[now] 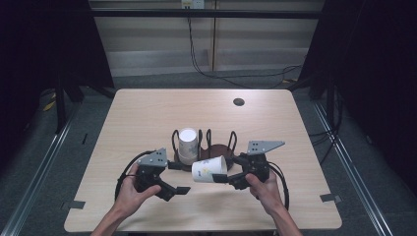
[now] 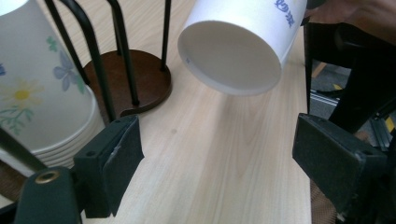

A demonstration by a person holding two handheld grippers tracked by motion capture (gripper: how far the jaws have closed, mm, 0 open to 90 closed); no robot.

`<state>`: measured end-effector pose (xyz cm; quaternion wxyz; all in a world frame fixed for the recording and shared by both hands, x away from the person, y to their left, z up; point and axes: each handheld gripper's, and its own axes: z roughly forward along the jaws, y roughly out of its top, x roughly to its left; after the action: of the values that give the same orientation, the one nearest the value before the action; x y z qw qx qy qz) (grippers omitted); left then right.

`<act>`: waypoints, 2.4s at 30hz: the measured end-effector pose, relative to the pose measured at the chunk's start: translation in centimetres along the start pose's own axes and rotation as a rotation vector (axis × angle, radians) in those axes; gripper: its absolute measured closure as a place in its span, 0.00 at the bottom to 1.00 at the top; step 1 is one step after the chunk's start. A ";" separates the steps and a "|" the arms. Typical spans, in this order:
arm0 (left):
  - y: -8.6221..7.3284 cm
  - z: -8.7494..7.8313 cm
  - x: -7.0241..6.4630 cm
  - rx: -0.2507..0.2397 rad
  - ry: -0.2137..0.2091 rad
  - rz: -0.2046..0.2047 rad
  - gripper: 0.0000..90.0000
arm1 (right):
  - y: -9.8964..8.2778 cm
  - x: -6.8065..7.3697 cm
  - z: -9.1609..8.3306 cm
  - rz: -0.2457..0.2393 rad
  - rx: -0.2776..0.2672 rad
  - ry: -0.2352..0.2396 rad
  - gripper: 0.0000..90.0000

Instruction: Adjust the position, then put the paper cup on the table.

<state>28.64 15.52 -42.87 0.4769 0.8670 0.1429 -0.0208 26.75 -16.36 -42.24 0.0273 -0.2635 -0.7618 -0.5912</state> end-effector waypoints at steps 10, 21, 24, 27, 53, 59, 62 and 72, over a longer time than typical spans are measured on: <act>-0.4 -0.5 0.5 0.001 0.023 -0.023 0.18 | 0.0 -0.5 -1.0 0.010 0.026 -0.062 0.33; -0.8 -1.0 1.0 -0.005 0.041 -0.042 0.18 | -0.1 -1.0 -2.4 0.025 0.026 -0.096 0.33; -0.9 -1.0 1.2 -0.011 0.034 -0.056 0.18 | -0.2 -1.3 -2.6 0.033 0.026 -0.109 0.33; -1.0 -1.1 1.2 -0.011 0.049 -0.059 0.18 | -0.3 -1.4 -3.0 0.040 0.034 -0.122 0.33; -3.5 -1.4 0.7 0.000 0.109 -0.076 0.18 | -1.2 -3.7 -7.7 0.095 0.171 -0.317 0.32; -3.5 -1.5 0.8 -0.009 0.108 -0.072 0.18 | -0.8 -4.9 -8.6 0.118 0.221 -0.363 0.32; -3.6 -1.5 0.7 0.014 0.101 -0.054 0.18 | -0.4 -5.4 -9.0 0.127 0.236 -0.382 0.32; -3.8 -1.3 0.4 0.016 0.095 -0.045 0.18 | 1.0 -7.6 -9.0 0.153 0.329 -0.450 0.32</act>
<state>27.88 18.57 -45.32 0.4621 0.8673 0.1847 0.0087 31.27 -27.27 -41.37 -0.0556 -0.4366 -0.8124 -0.3826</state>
